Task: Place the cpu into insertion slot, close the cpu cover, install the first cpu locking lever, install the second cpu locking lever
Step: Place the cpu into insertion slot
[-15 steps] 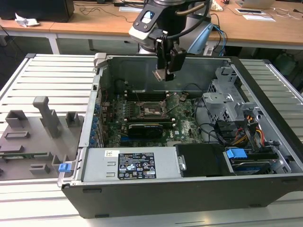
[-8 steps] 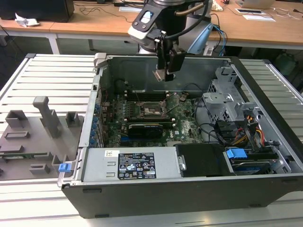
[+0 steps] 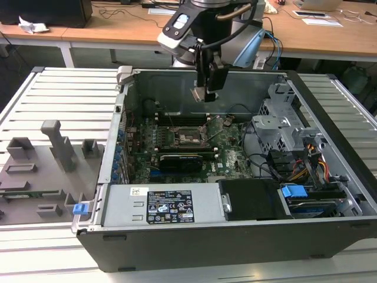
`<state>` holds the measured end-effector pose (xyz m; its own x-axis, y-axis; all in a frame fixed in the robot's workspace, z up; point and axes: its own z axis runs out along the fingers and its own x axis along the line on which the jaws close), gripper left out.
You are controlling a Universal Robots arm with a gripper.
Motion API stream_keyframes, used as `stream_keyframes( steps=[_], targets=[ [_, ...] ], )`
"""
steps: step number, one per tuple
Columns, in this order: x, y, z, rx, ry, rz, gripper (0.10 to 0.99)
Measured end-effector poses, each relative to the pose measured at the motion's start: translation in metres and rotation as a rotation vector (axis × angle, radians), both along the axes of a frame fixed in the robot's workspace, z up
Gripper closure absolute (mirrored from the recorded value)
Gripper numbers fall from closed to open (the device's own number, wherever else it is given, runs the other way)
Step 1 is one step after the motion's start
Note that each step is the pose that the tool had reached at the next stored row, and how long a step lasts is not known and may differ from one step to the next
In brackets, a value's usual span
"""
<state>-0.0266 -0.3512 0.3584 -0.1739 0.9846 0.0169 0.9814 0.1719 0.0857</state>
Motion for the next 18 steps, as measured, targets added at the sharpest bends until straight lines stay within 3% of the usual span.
stream_keyframes(
  steps=[18],
  targets=[
    [0.0000,0.0000,-0.0018,0.000,-0.0001,-0.125,0.557]
  ],
)
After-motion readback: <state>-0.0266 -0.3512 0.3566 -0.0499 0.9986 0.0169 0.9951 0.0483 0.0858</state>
